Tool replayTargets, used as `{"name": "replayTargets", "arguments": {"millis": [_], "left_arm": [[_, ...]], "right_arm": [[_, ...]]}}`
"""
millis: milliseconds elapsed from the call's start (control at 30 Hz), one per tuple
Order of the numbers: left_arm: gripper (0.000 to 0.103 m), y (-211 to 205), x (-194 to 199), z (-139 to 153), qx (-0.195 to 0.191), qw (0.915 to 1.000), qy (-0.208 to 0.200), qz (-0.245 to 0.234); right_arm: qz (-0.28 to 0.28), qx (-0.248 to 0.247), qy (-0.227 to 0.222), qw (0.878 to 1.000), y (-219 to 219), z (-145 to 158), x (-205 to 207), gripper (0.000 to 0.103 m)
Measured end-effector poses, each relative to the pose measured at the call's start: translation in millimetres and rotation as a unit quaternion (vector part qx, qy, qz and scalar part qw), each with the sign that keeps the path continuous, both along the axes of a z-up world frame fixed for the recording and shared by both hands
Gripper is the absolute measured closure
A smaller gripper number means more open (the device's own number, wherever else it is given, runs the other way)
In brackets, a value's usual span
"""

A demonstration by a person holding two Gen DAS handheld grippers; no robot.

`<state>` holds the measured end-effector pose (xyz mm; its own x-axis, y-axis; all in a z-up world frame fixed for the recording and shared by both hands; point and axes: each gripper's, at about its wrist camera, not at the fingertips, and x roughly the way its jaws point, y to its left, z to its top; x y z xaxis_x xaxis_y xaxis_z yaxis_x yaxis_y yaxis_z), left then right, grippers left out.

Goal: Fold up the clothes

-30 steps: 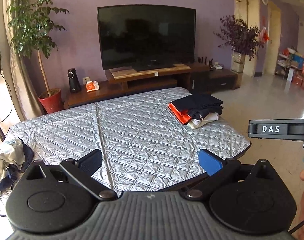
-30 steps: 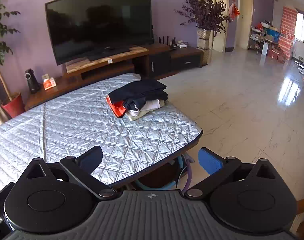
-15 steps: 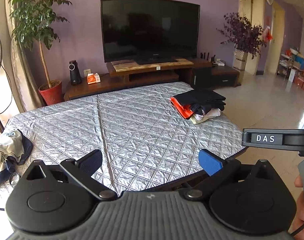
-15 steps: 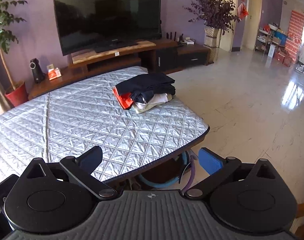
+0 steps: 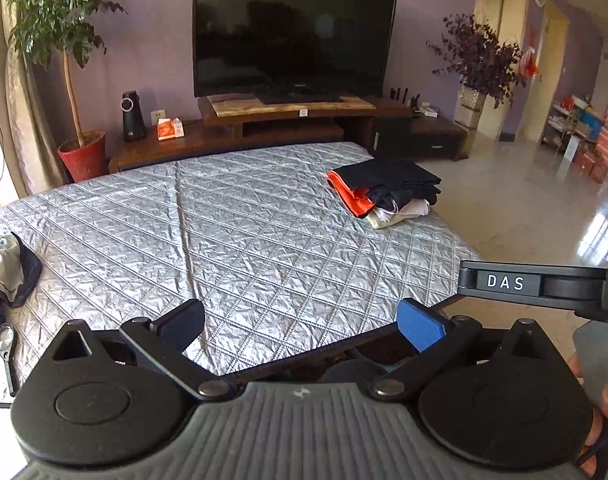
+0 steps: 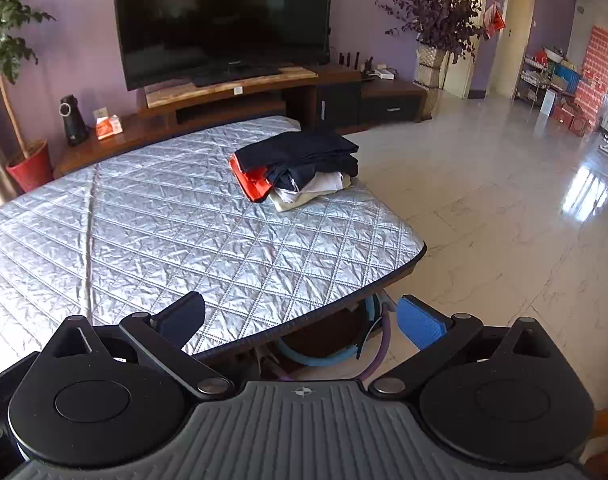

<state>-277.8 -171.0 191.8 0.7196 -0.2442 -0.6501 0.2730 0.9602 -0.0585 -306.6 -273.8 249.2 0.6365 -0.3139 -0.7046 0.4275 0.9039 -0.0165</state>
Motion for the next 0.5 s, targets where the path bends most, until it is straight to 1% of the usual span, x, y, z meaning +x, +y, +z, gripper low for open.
{"name": "replayTargets", "arguments": {"millis": [100,233,267,333,433,500], "left_arm": [[0.001,2.6,2.2,-1.6,-0.003,1.0,0.005,0.0],[0.001,9.9,6.0,-1.7,-0.025,0.9995,0.013,-0.011],[0.001,12.1,5.1,-0.7,-0.029,0.9995,0.007,-0.007],[0.001,18.5,-0.3,2.9,-0.039,0.9987,-0.03,0.011],[0.001,26.5,-3.0,9.3,-0.065,0.9963,-0.056,0.006],[0.001,29.0,2.4,9.6,-0.075,0.9963,-0.041,0.007]], "right_arm": [[0.004,-0.003,-0.001,1.0,2.4,-2.0,2.4,0.0],[0.007,-0.005,0.004,1.0,4.8,-7.9,7.1,0.0],[0.007,-0.006,0.008,1.0,5.3,-10.7,8.9,0.0],[0.007,-0.008,0.015,1.0,6.6,-16.3,12.3,0.0],[0.006,-0.009,0.023,1.0,7.8,-22.8,16.8,0.0],[0.007,-0.008,0.027,1.0,8.4,-27.1,19.8,0.0]]}}
